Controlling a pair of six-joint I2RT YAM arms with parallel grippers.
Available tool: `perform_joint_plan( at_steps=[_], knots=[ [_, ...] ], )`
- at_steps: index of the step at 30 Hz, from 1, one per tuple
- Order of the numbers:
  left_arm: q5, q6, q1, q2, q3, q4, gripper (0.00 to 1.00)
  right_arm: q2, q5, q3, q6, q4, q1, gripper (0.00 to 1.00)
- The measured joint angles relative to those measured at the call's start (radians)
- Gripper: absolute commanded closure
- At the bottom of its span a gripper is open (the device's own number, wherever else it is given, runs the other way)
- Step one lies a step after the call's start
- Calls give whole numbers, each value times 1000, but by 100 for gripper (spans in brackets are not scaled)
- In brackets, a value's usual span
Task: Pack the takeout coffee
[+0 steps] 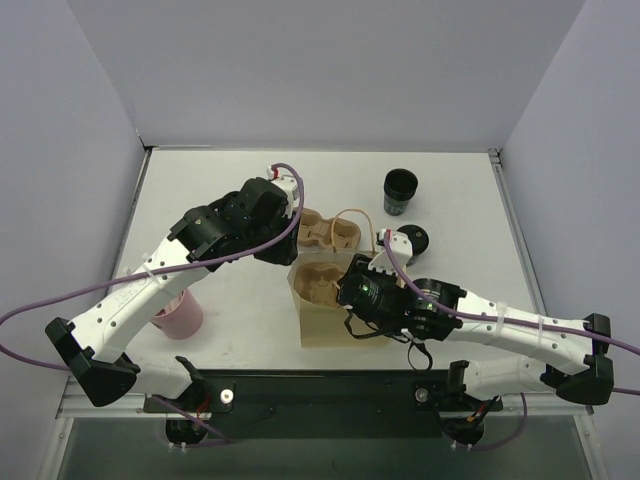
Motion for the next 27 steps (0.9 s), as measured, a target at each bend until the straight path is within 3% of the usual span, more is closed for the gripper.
perform_joint_plan(
  at_steps=[17, 22, 25, 27],
  knots=[
    [-23, 7, 0, 0, 0, -4, 56, 32, -49, -61, -5, 26, -33, 65],
    [-26, 8, 0, 0, 0, -4, 56, 43, -63, -71, -7, 9, -33, 56],
    [-26, 8, 0, 0, 0, -4, 56, 43, -63, -68, -17, 3, -33, 40],
    [-25, 8, 0, 1, 3, -6, 56, 43, -61, -56, -27, -7, -33, 35]
  ],
)
